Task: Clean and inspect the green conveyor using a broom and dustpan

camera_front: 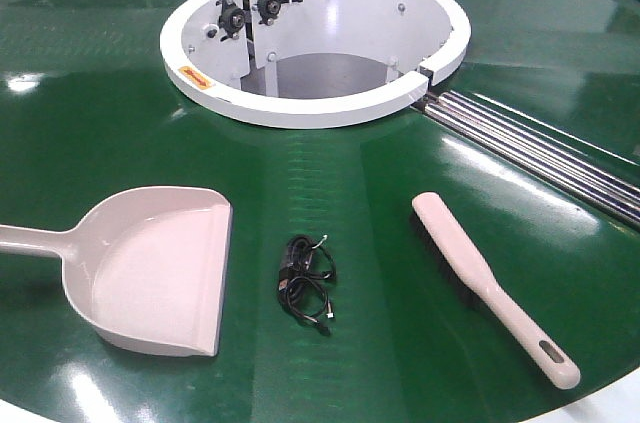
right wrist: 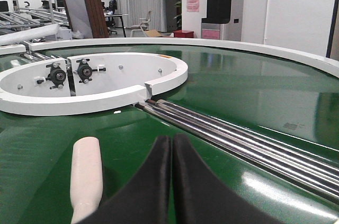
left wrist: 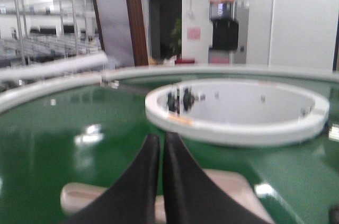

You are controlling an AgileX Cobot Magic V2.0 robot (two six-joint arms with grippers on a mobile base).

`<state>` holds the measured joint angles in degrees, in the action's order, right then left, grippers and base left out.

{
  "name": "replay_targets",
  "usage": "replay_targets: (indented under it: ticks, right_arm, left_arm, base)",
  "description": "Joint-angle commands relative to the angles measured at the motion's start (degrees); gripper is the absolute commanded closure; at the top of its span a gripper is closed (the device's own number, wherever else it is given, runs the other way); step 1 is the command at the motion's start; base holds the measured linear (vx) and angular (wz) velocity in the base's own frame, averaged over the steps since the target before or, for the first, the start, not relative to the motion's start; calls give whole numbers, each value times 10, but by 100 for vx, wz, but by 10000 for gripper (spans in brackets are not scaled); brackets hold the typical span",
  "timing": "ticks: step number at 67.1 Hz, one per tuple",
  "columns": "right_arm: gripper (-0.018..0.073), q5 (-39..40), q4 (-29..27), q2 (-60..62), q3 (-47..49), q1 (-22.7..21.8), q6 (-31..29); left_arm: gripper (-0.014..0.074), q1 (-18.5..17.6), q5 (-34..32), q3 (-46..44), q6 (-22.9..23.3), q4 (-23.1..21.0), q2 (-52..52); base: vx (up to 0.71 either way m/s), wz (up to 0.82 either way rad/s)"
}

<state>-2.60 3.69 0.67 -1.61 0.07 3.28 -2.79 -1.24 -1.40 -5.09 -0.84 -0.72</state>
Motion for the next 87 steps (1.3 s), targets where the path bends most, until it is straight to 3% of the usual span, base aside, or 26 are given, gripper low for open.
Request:
replay_targets:
  ticks: [1,19,32,47,55,73,79,87]
  right_arm:
    - [568,40,6,6,-1,-5,-1]
    - [568,40,6,6,-1,-5,-1]
    - [568,40,6,6,-1,-5,-1]
    - [568,41,6,6,-1,-5,-1]
    - [568,41,6,6,-1,-5,-1]
    - [568,41,6,6,-1,-5,-1]
    - [568,41,6,6,-1,-5,-1]
    - [568,41,6,6,-1,-5,-1]
  left_arm:
    - [603,-1,-40,-72,4,-4,27]
    - [603,-1,192,-258,4,-4,236]
    - [603,-1,203,-264,4,-5,337]
    - [573,-1,201,-266,4,0,371]
    - [469,-1,206,-278,3,29,373]
    - [55,-3,212,-297,3,35,373]
    - [-11,-3,212,-297,4,32,373]
    - [-13,-3,213,-297,9,-9,373]
  base:
    - [0,0]
    - [0,0]
    - [0,0]
    - [0,0]
    - [0,0]
    - [0,0]
    - [0,0]
    - [0,0]
